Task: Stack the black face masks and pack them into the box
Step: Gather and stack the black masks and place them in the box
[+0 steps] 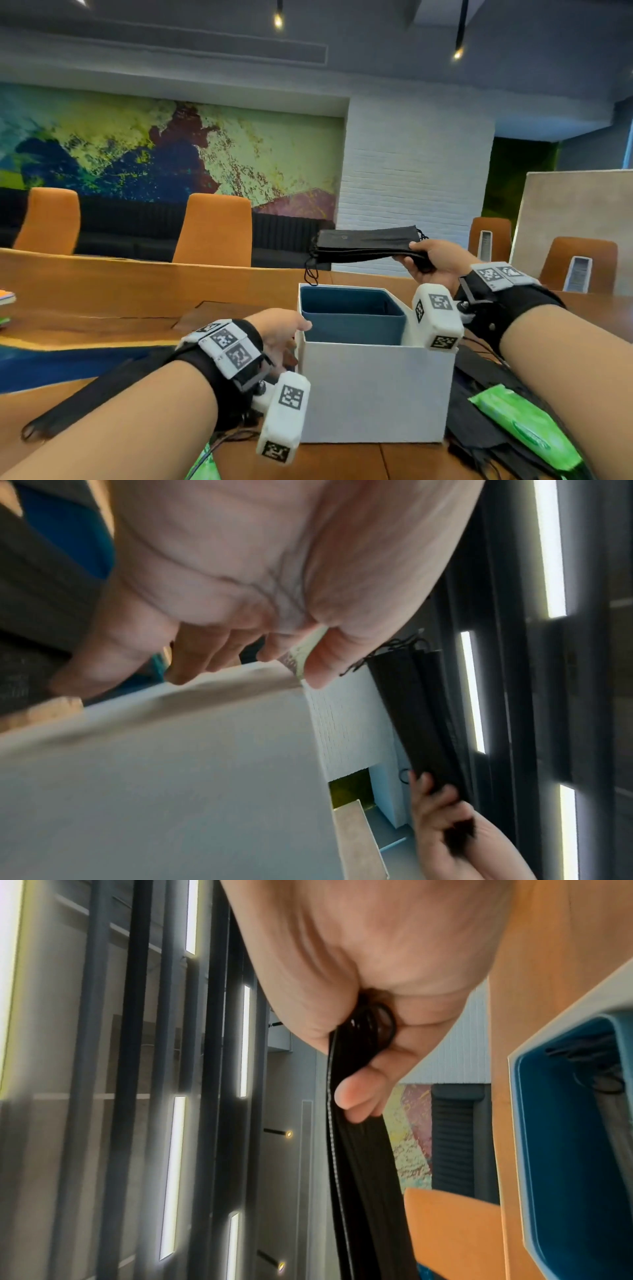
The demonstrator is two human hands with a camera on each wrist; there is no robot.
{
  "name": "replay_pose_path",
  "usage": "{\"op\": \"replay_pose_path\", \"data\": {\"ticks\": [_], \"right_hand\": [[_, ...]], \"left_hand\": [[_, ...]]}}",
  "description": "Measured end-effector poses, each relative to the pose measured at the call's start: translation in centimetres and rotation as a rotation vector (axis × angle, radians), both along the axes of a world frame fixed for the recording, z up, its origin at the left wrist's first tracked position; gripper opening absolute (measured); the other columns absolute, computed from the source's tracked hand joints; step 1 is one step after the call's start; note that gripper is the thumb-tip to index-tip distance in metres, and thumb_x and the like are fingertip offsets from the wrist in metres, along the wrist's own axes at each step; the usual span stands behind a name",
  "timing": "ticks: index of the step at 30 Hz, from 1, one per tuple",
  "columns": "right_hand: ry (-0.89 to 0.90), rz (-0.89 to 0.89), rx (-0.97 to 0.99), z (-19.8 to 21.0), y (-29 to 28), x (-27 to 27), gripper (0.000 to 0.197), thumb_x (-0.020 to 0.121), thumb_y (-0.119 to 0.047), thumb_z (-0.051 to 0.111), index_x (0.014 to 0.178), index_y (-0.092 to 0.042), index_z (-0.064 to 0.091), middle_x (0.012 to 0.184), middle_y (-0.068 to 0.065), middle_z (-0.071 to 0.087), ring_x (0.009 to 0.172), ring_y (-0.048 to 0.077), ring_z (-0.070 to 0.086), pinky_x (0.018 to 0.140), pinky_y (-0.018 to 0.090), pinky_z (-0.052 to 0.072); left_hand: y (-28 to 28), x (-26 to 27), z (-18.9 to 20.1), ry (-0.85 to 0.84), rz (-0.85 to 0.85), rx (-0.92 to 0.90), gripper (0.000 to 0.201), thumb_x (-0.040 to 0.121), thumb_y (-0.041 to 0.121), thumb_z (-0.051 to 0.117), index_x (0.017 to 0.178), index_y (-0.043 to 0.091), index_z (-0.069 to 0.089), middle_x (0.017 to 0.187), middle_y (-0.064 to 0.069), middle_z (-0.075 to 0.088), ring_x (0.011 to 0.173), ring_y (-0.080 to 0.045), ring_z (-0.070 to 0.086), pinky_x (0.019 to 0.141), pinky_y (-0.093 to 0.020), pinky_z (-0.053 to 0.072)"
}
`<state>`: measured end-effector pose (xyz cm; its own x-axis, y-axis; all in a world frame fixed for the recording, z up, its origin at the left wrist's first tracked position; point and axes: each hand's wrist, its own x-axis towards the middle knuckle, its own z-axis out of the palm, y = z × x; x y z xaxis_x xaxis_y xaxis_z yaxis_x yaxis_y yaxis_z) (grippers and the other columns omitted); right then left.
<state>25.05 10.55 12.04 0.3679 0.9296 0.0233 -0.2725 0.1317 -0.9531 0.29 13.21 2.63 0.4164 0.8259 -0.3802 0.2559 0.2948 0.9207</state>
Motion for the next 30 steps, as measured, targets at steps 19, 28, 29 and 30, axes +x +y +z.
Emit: {"op": "replay_pose_path", "data": {"ticks": [19, 28, 29, 30], "right_hand": [[-0.455, -0.003, -0.347, -6.3, 11.7, 4.0, 0.021, 0.097, -0.002, 0.038, 0.115, -0.005, 0.048, 0.097, 0.012, 0.057, 0.059, 0.018, 0.071, 0.061, 0.029, 0.058], [-0.621, -0.021, -0.395, -5.6, 11.2, 4.7, 0.012, 0.093, -0.011, 0.046, 0.104, -0.009, 0.051, 0.090, 0.006, 0.054, 0.060, 0.018, 0.065, 0.045, 0.021, 0.051], [-0.623, -0.038, -0.388, -5.2, 11.0, 4.7, 0.015, 0.094, -0.014, 0.046, 0.108, -0.009, 0.049, 0.089, 0.007, 0.054, 0.065, 0.020, 0.062, 0.048, 0.024, 0.051], [-0.626, -0.046, -0.390, -4.8, 10.9, 4.6, 0.019, 0.095, -0.018, 0.047, 0.111, -0.009, 0.049, 0.088, 0.008, 0.055, 0.069, 0.022, 0.059, 0.055, 0.027, 0.051]], "left_hand": [[1.0, -0.2, -2.3, -0.146, -0.080, -0.005, 0.038, 0.103, 0.027, 0.036, 0.140, 0.019, 0.033, 0.128, -0.020, 0.051, 0.112, -0.037, 0.053, 0.077, -0.064, 0.047], [0.6, -0.2, -2.5, -0.151, -0.064, -0.005, 0.040, 0.102, 0.030, 0.038, 0.140, 0.025, 0.029, 0.126, -0.017, 0.052, 0.111, -0.034, 0.055, 0.073, -0.062, 0.051], [0.6, -0.2, -2.6, -0.160, -0.060, -0.008, 0.041, 0.102, 0.030, 0.039, 0.141, 0.026, 0.029, 0.126, -0.016, 0.051, 0.111, -0.033, 0.055, 0.073, -0.062, 0.051], [0.6, -0.2, -2.6, -0.166, -0.057, -0.010, 0.041, 0.102, 0.029, 0.039, 0.141, 0.027, 0.029, 0.126, -0.016, 0.051, 0.111, -0.033, 0.055, 0.073, -0.062, 0.050]]}}
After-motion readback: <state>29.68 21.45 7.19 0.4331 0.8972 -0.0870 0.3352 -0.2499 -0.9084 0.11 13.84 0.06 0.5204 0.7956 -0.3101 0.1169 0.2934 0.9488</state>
